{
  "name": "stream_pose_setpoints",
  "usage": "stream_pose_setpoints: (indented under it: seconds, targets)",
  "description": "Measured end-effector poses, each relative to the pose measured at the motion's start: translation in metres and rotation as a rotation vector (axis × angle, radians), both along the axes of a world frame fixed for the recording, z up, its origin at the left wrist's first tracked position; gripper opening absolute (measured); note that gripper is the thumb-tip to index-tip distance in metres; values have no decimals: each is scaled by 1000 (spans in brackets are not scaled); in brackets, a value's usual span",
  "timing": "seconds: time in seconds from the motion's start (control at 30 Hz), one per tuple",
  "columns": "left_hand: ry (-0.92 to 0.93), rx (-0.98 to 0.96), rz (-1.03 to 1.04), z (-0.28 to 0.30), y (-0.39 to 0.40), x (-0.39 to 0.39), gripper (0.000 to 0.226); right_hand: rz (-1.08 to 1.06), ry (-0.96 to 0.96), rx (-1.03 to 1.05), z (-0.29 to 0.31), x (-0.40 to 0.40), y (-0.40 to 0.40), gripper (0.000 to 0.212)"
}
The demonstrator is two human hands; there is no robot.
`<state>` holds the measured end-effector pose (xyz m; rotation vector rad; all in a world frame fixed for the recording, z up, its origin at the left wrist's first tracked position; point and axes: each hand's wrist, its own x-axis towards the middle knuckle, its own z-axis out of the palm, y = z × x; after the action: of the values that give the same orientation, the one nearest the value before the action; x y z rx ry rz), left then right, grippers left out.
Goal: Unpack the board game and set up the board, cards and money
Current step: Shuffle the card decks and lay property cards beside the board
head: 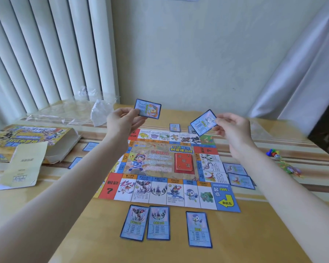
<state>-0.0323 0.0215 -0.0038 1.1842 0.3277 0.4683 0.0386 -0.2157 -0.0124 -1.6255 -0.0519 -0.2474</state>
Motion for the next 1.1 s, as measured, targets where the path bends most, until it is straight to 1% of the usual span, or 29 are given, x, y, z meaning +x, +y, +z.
stream_pose_setpoints:
  seconds: [0.1,0.17,0.3,0.37,0.43,0.53,0.6,0.7,0.77,0.83,0.97,1.1]
  targets:
    - [20,102,-12,0,-7,9,13,15,-20,-57,3,4,0,21]
    - [27,243,-28,-2,-12,14,11,43,-57,-111,7,5,-1,22]
    - [21,623,-108,-8,-28,23,14,224,-77,-213,16,4,-4,19]
    - [11,739,-153,-11,-42,27,12,341,-44,-223,15,6,-3,18]
    - [4,780,-224,-18,-60,28,4,393,-7,-269,11,6,-1,17]
    - [-2,719,-302,-33,-85,28,6,364,7,-381,0,7,0,19]
    - [12,622,-320,-43,-95,30,8,348,48,-378,-6,8,-5,17]
    - [67,294,-377,-46,-102,31,14,382,144,-283,-12,7,-15,11]
    - [94,82,-471,-45,-106,31,23,392,168,-203,-12,6,-19,9]
    - [101,-60,-577,-43,-110,30,33,381,165,-148,-11,6,-21,8]
    - [145,-132,-724,-33,-114,27,34,384,132,-58,-7,4,-22,10]
    - [198,-150,-781,-30,-110,24,34,391,108,-68,-10,4,-24,10]
